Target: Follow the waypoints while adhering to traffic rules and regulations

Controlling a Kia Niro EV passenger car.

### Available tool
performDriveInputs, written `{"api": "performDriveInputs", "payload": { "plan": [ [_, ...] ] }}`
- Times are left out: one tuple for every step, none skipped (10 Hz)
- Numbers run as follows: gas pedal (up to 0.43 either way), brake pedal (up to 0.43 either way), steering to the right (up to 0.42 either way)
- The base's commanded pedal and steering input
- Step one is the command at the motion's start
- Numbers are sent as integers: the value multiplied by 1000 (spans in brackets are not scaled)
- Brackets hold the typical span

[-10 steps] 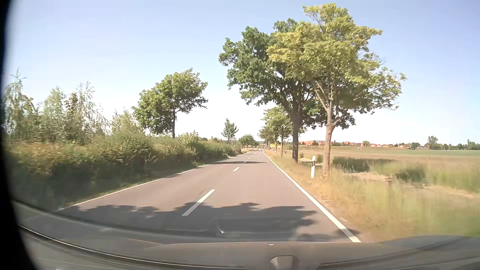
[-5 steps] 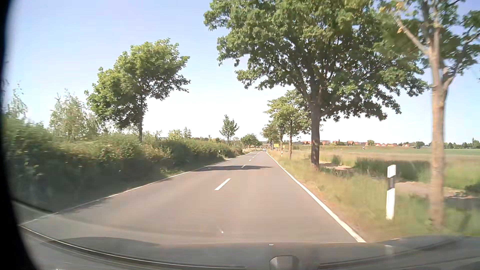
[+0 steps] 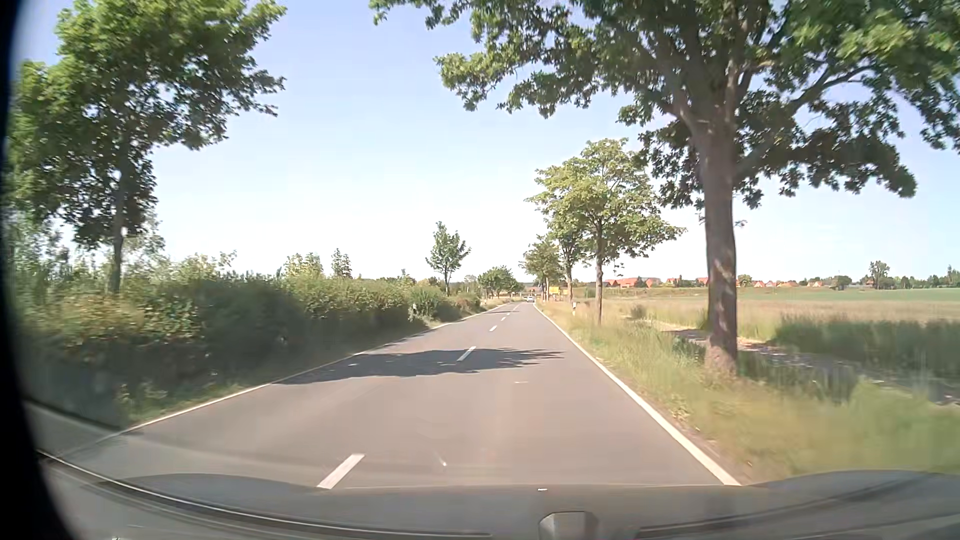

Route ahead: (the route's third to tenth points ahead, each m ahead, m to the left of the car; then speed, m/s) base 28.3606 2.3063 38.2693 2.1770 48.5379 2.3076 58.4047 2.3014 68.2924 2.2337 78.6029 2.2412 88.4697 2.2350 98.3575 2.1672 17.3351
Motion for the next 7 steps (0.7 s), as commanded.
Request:
{"api": "performDriveInputs", "payload": {
  "plan": [
    [177,6,4],
    [157,6,4],
    [157,6,4],
    [157,6,4],
    [157,6,3],
    [157,6,3],
    [157,6,3]
  ]
}}
